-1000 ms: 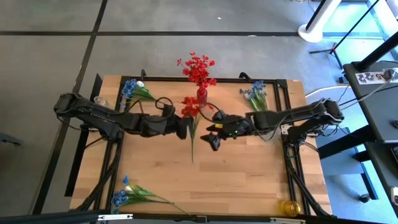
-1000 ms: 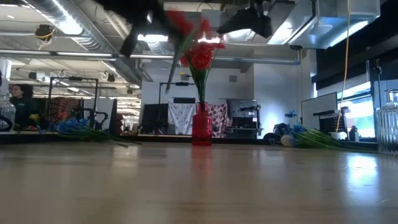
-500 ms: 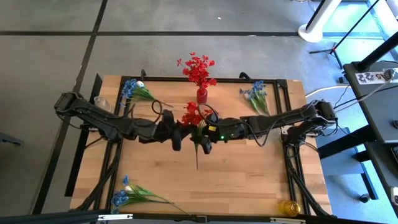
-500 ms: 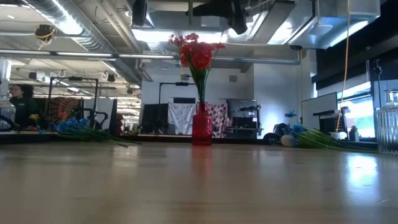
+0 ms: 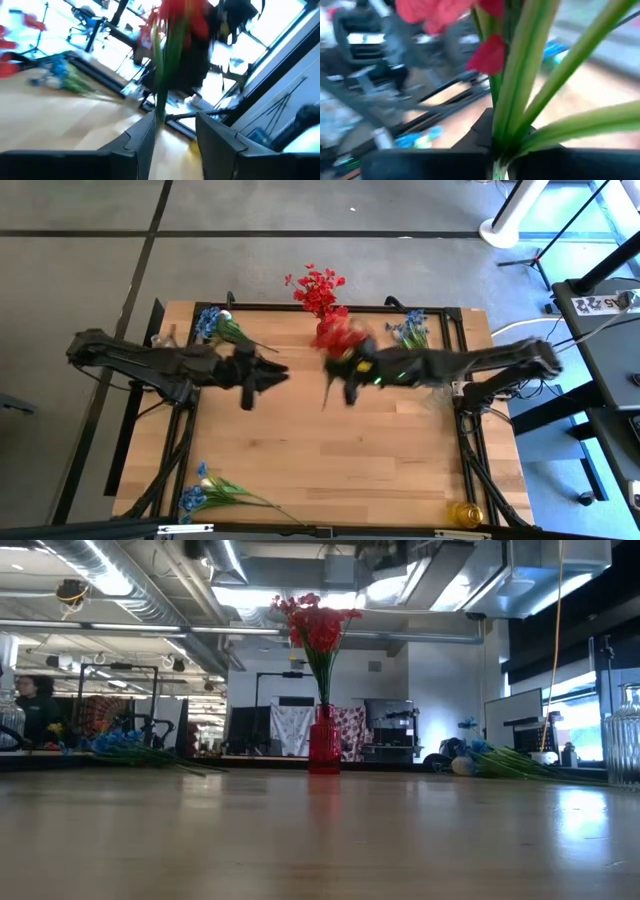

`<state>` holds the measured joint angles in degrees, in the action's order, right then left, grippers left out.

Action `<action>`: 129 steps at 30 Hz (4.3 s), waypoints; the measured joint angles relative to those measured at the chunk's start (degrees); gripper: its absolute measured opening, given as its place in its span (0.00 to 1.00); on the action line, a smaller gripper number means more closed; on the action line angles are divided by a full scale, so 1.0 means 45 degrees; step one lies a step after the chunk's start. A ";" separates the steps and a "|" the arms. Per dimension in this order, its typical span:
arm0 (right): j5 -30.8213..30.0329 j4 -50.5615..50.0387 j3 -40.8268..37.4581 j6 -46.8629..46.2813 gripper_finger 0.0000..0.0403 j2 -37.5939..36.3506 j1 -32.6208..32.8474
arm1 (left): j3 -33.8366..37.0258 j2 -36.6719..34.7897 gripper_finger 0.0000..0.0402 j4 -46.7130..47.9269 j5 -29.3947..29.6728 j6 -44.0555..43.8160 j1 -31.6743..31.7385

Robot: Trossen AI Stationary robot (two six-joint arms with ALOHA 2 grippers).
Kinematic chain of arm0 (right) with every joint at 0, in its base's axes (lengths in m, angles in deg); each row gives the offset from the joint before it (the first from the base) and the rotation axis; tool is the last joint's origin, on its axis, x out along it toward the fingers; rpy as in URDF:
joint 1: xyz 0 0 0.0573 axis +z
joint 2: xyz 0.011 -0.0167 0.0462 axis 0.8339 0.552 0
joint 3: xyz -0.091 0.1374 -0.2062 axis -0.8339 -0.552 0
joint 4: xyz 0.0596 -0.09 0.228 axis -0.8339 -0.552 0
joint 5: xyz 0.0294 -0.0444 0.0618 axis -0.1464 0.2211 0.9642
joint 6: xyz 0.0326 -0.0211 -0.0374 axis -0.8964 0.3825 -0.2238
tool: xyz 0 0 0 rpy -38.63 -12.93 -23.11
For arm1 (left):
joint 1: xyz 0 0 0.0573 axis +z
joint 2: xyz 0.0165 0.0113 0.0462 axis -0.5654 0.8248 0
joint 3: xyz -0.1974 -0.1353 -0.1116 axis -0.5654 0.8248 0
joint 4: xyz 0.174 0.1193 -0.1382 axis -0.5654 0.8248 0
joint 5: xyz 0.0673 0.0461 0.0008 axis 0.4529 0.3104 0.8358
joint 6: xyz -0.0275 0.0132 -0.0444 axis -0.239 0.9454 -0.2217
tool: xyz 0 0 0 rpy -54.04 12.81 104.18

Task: Sort flowers into vase by color
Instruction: Put the red flowers into the red vase, then put the top right blue flowers into the transparent vase

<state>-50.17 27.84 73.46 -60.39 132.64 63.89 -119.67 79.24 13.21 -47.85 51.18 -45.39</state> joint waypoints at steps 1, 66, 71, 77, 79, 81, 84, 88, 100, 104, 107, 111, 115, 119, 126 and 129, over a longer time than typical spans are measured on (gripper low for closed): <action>-0.0383 -0.0521 0.0000 0.0374 0.03 -0.0509 -0.0195 | 0.0000 -0.0502 0.34 0.0692 0.0030 0.0010 -0.0005; 0.5304 0.9265 -0.5299 0.5450 0.17 0.2406 -0.7949 | 0.0000 -0.1526 0.27 0.3683 0.4031 -0.2908 0.1729; 0.5277 0.7862 -0.5078 0.4790 0.41 0.2240 -0.7964 | 0.0000 -0.1526 0.27 0.3701 0.4033 -0.2283 0.1865; 0.5288 0.3775 -0.3571 0.4741 0.67 0.0979 -0.7964 | 0.0000 -0.1745 0.27 0.3804 0.4035 -0.1679 0.1865; 0.5298 0.1916 -0.3125 0.4741 0.73 0.0432 -0.7969 | 0.0000 -0.1928 0.27 0.4212 0.4033 -0.1665 0.1865; 0.5298 0.0138 -0.2595 0.4751 0.77 -0.0226 -0.7974 | 0.0000 -0.2133 0.27 0.4620 0.4037 -0.1661 0.1865; 0.5092 -0.3011 -0.2059 0.4753 0.79 -0.1255 -0.7974 | 0.0000 -0.2470 0.27 0.5272 0.3969 -0.1661 0.1783; 0.3812 -0.6415 -0.1962 0.3694 0.78 -0.2716 -0.7974 | 0.0000 -0.2805 0.27 0.5718 0.3573 -0.1652 0.1574; 0.0698 -1.2557 -0.1982 0.0005 0.69 -0.1696 -0.9153 | 0.0010 -0.1655 0.27 0.4939 0.2882 -0.1002 0.1005; 0.0944 -1.2118 -0.1982 0.1154 0.66 0.0096 -1.0855 | 0.0010 -0.1073 0.27 0.4484 0.2312 -0.1049 0.0835; 0.1299 -1.1975 -0.1996 0.1726 0.63 0.1451 -1.1883 | 0.0010 -0.0890 0.27 0.4542 0.2375 -0.1109 0.0578; 0.1864 -1.1403 -0.1996 0.2275 0.60 0.2714 -1.2705 | 0.0010 -0.0889 0.27 0.4555 0.2487 -0.1218 0.0306; 0.2265 -1.0824 -0.1994 0.2430 0.58 0.3668 -1.3223 | 0.0010 -0.0946 0.27 0.4570 0.3060 -0.1324 0.0280; 0.1159 -1.0956 -0.1967 0.2468 0.52 0.4086 -1.3327 | 0.0010 -0.0938 0.27 0.4563 0.3770 -0.1097 0.0287; 0.1167 -1.0979 -0.1957 0.3116 0.36 0.4086 -1.3322 | 0.0010 -0.0962 0.27 0.4506 0.3797 -0.1004 0.0408; 0.1217 -1.0975 -0.1957 0.3522 0.30 0.4082 -1.3312 | 0.0010 -0.0972 0.27 0.4457 0.3780 -0.1011 0.0403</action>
<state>-44.69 -21.55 64.65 -44.54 151.01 3.99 -119.63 74.86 33.26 -30.84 46.63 -43.58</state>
